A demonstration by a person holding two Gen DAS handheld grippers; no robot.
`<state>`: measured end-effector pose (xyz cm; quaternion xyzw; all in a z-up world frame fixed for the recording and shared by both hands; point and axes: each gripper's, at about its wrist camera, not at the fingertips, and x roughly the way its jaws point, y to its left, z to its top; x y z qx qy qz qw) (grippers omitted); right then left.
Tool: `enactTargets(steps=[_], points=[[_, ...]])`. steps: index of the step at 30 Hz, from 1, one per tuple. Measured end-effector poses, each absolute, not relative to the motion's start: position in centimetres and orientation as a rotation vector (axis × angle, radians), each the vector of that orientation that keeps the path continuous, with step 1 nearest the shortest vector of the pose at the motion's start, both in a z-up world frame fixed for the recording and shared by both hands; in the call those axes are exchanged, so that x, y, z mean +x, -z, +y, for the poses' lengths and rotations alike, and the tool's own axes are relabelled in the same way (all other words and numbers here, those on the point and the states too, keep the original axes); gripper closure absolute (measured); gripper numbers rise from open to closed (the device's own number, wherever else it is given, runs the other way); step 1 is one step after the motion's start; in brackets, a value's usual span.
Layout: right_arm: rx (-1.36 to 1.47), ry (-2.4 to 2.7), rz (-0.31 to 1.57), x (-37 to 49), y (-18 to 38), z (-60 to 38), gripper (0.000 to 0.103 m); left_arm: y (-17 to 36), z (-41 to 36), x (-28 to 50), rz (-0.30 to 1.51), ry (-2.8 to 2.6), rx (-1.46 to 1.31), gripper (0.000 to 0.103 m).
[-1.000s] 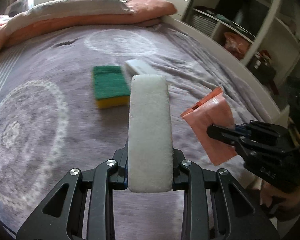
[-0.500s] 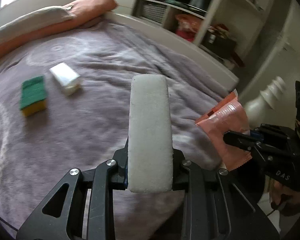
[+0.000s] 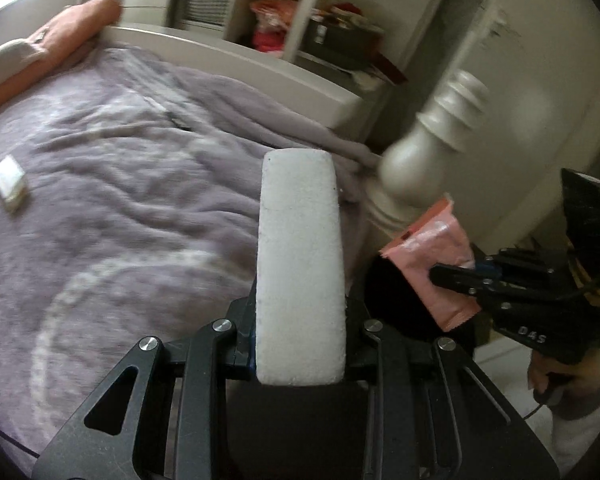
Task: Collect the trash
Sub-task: 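Carry the white sponge and orange wrapper to the black bin and release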
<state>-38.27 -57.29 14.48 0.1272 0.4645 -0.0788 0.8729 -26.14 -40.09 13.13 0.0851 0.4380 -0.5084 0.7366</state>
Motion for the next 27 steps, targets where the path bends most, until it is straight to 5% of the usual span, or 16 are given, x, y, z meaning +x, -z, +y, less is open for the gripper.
enactTargets(steps=[17,21,27], points=[[0.362,0.298,1.047,-41.7,-12.2,-60.5,0.093,-10.2,-45.6,-31.7,1.096,1.356,0.144,0.075],[0.391,0.324,1.04,-41.8,-12.0,-61.2,0.075,-9.9,-45.6,-31.3,1.103,1.366,0.135,0.058],[0.398,0.326,1.031,-41.5,-12.2,-61.2,0.074,-9.8,-44.3,-30.9,1.095,1.338,0.135,0.053]])
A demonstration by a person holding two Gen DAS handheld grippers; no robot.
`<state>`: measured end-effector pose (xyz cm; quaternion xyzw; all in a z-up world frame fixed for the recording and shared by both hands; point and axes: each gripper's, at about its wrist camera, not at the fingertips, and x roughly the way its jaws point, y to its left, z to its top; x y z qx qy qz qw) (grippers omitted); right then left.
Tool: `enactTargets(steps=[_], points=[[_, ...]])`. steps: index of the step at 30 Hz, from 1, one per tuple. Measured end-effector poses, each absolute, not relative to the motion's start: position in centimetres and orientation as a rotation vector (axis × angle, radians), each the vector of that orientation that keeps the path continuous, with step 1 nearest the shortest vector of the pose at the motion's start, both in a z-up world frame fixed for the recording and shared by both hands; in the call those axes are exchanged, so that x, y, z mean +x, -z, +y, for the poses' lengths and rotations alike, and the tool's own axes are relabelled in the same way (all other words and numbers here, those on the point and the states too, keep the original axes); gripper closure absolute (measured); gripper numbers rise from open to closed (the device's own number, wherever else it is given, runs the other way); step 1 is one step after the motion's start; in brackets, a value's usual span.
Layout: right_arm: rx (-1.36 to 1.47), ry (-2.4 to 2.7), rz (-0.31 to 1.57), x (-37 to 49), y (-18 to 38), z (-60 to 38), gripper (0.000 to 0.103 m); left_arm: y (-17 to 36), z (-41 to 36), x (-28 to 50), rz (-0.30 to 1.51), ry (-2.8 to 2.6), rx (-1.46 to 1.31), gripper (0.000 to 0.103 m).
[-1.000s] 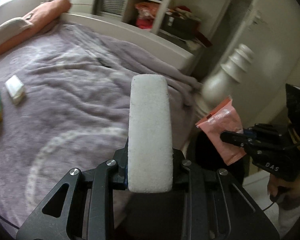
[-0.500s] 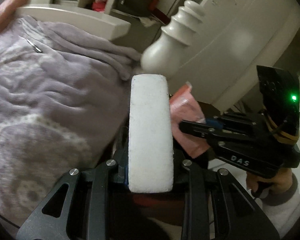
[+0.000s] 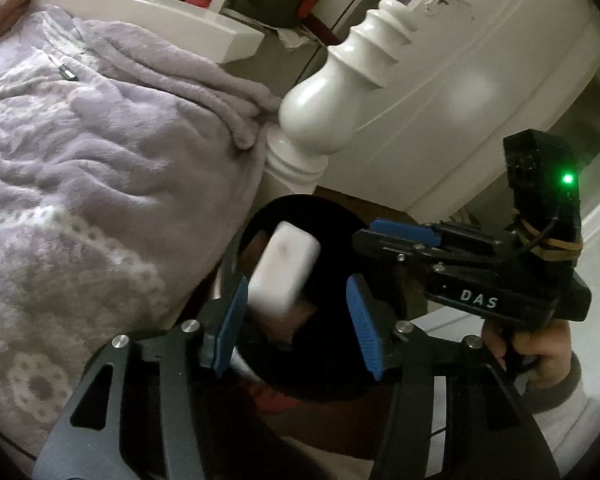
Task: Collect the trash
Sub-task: 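Carry the white sponge and orange wrapper to the black bin and release, then bring both open tools back over the bed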
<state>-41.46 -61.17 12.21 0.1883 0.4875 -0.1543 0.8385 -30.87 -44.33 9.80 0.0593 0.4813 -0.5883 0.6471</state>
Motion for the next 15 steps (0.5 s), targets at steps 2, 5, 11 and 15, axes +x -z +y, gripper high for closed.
enactTargets(steps=[2,5,11,15], points=[[0.397,0.319,1.027,-41.2,-12.3,-61.0,0.074,-9.8,-44.0,-30.6,1.084,1.298,0.149,0.053],[0.385,0.305,1.013,-40.6,-12.6,-60.5,0.074,-10.0,-43.1,-29.7,1.052,1.204,0.169,0.053],[0.354,0.256,1.004,-38.2,-12.7,-58.8,0.074,-10.4,-41.1,-27.5,0.982,1.07,0.182,0.053],[0.342,0.208,0.999,-35.9,-12.6,-57.4,0.074,-10.5,-39.0,-25.2,0.949,0.962,0.178,0.053]])
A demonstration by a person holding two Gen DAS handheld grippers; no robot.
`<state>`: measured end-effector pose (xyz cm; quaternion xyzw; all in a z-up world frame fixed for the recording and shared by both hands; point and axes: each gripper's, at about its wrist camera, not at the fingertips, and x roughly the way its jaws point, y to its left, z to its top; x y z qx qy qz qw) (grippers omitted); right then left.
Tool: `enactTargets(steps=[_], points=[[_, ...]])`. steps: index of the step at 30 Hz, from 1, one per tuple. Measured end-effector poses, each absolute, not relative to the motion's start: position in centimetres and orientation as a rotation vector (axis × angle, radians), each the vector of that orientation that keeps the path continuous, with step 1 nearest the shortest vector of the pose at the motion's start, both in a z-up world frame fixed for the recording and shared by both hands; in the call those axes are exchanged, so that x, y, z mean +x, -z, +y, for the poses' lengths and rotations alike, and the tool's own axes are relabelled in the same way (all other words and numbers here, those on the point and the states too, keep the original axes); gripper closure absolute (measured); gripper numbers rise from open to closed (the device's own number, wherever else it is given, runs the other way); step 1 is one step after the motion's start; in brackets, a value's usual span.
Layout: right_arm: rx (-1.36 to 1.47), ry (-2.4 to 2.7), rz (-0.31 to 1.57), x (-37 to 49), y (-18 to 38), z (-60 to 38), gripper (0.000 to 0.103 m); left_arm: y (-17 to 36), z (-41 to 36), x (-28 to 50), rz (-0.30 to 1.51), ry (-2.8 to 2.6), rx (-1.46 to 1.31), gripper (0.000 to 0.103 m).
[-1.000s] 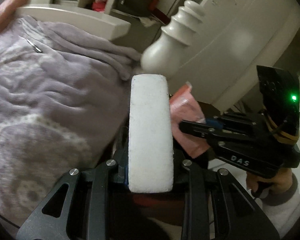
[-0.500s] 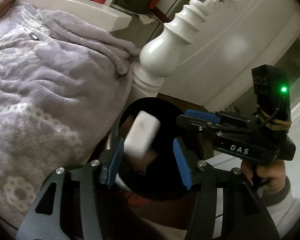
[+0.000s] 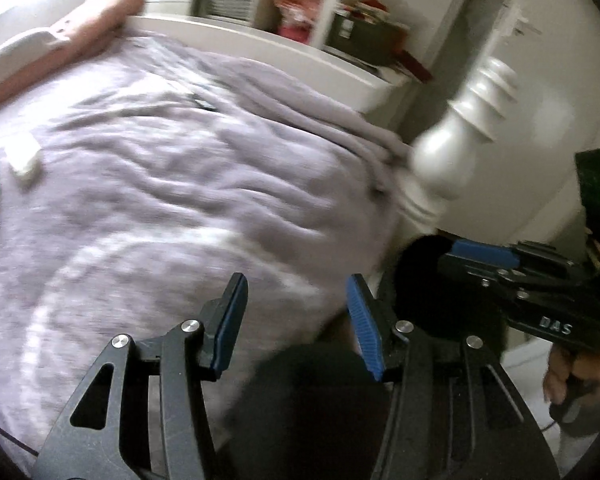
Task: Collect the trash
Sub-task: 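Bring both open tools back over the bed, then grasp the green-yellow sponge with the left tool while the right grasps the Escitalopram box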
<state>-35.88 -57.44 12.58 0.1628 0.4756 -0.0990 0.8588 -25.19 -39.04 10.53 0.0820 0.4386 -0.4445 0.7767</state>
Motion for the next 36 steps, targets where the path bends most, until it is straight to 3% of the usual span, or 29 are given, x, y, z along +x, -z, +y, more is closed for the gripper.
enactTargets(steps=[4,7,20,30,34,36], points=[[0.344,0.157,0.994,-32.8,-12.4,-56.2,0.072,-10.4,-36.2,-22.4,0.938,0.86,0.164,0.053],[0.329,0.097,0.991,-29.7,-12.5,-54.5,0.061,-10.4,-33.2,-19.6,0.921,0.759,0.139,0.053],[0.186,-0.156,1.017,-10.7,-10.9,-43.5,0.06,-9.7,-18.4,-7.2,0.961,0.375,-0.041,0.053],[0.131,-0.174,1.066,6.2,-6.8,-37.5,0.047,-8.7,-14.8,0.6,1.01,0.362,-0.2,0.049],[0.117,-0.182,1.102,9.3,-4.5,-36.6,0.048,-7.2,-16.0,3.7,1.043,0.369,-0.232,0.047],[0.101,-0.176,1.062,9.5,-4.2,-36.8,0.059,-6.6,-16.5,5.0,1.05,0.346,-0.232,0.047]])
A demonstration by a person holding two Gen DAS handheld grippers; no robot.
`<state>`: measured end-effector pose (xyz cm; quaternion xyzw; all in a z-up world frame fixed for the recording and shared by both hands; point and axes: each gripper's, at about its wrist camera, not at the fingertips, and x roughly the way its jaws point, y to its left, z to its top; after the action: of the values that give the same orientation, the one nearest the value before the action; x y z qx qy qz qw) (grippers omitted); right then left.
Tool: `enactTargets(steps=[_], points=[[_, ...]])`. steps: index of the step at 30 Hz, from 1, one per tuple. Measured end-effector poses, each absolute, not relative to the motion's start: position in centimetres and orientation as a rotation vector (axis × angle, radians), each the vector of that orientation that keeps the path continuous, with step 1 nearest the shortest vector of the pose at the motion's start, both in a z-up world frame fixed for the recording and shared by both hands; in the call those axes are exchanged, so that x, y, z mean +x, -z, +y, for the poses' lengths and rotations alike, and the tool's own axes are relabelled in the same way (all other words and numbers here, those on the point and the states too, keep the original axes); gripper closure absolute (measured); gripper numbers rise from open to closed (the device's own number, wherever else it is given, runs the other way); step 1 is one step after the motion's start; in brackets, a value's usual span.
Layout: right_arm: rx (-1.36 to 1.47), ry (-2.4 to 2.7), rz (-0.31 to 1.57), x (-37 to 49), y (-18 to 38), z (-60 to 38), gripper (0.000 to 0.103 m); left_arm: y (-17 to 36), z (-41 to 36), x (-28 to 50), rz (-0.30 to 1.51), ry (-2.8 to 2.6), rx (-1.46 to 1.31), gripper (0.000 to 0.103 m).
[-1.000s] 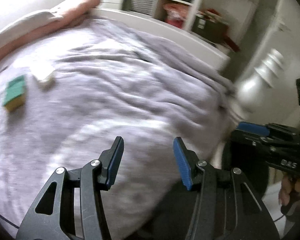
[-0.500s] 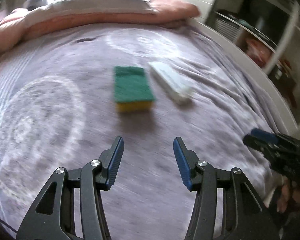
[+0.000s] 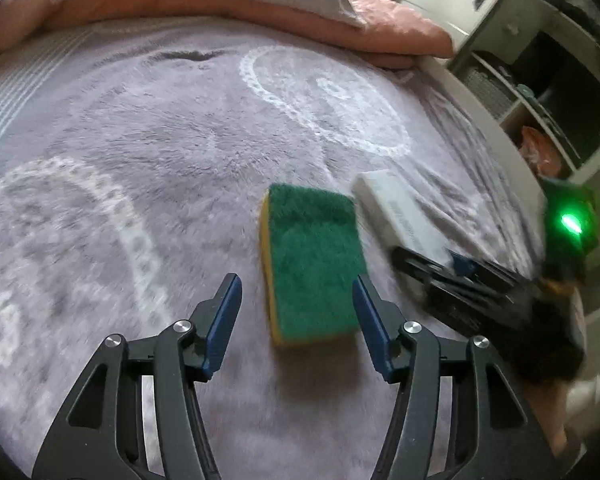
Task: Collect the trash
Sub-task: 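Grasp the green-yellow sponge with the left tool while the right grasps the Escitalopram box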
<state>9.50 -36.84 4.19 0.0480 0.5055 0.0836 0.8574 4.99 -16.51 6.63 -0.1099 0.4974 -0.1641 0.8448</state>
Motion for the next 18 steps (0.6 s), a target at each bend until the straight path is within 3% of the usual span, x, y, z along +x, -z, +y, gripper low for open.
enactTargets(steps=[4,8,11,12,13,18], points=[[0.114,-0.161,1.044,8.5,-4.5,-38.8,0.06,-5.3,-18.4,6.7,1.056,0.346,-0.24,0.046],[0.091,-0.153,1.038,6.1,-5.3,-41.1,0.06,-4.2,-20.9,7.1,1.063,0.33,-0.173,0.033],[0.075,-0.16,1.032,4.2,-6.0,-41.9,0.06,-4.2,-21.7,6.5,1.044,0.333,-0.117,0.034],[0.068,-0.161,1.026,3.5,-6.4,-42.2,0.06,-4.3,-21.5,6.2,1.051,0.349,-0.127,0.047],[0.064,-0.161,1.02,2.9,-6.7,-42.2,0.06,-4.6,-21.2,5.9,1.054,0.366,-0.146,0.073],[0.045,-0.185,0.993,-0.6,-8.9,-42.1,0.06,-6.8,-20.4,2.4,1.031,0.431,-0.145,0.079]])
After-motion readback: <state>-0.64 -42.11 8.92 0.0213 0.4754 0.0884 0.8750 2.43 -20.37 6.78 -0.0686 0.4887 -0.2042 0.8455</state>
